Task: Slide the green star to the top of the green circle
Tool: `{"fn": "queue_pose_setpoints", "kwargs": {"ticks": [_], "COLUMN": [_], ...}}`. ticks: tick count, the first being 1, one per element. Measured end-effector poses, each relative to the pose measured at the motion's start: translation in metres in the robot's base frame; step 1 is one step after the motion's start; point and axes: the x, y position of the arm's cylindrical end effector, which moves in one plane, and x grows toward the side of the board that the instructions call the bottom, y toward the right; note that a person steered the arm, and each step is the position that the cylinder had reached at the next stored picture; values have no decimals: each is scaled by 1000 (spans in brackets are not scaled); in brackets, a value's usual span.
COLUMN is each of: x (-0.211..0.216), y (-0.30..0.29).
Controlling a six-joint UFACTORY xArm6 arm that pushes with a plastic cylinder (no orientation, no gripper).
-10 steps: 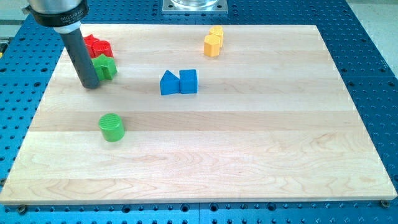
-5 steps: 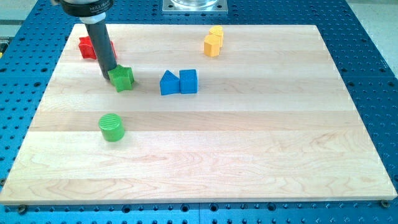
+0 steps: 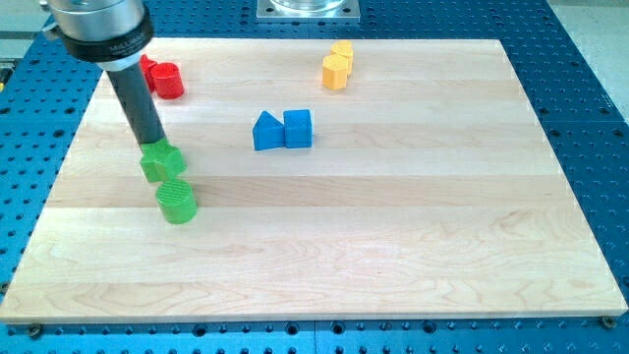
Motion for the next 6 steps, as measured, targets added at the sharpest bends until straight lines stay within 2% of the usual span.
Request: {"fn": "queue_pose_setpoints", "kwargs": {"ticks": [1,6], "x": [35,36], "y": [10,11]}}
